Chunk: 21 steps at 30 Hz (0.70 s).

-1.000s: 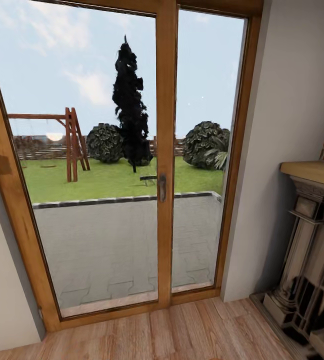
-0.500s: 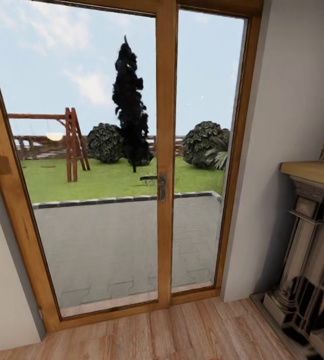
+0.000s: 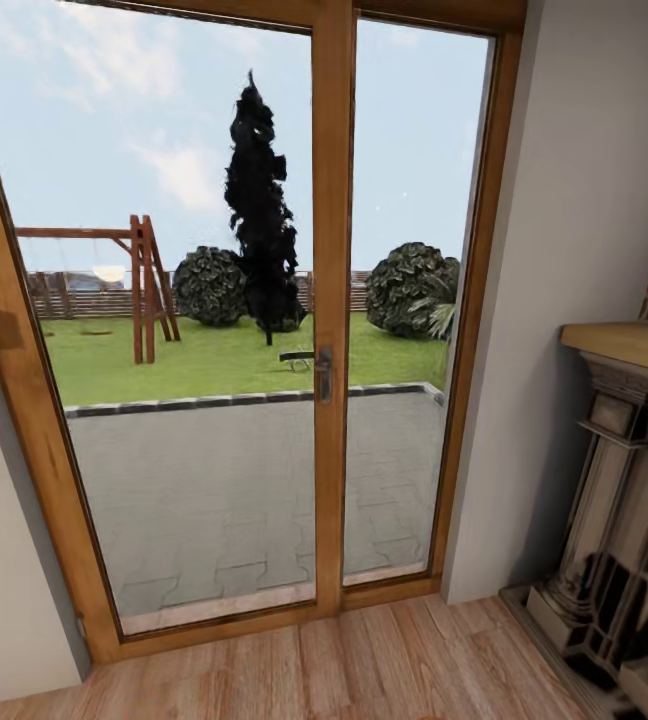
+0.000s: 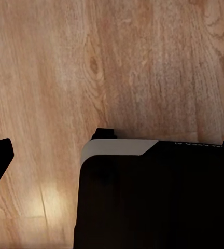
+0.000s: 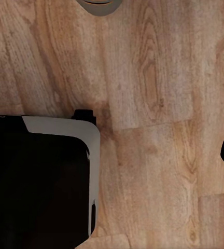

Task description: Put the three can of soda from the living room inside the tash can in the kitchen.

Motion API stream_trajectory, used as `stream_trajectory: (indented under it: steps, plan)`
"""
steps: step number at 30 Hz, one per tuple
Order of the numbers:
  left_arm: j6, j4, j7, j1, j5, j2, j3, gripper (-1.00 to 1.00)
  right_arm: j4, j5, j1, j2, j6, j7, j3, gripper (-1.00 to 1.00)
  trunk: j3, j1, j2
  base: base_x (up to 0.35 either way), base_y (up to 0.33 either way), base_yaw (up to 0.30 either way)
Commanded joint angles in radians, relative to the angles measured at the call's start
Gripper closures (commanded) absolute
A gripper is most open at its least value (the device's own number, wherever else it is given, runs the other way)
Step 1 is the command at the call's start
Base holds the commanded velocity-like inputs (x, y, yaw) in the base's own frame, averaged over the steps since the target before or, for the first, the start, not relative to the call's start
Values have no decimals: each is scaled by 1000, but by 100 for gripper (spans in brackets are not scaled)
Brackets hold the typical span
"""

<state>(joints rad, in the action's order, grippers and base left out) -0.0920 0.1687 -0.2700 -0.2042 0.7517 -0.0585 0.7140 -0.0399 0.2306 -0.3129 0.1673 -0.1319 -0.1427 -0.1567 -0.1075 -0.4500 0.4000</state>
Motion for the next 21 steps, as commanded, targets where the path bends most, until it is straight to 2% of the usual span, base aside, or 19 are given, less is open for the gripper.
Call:
stream_trajectory:
  steps: [1,21]
  plan:
    - [0,0,0,0,0,0,0,-100,0,0,0,0,0,0,0,-100,0,0,0,0,0,0]
    - [0,0,0,0,0,0,0,-100,0,0,0,0,0,0,0,-100,0,0,0,0,0,0]
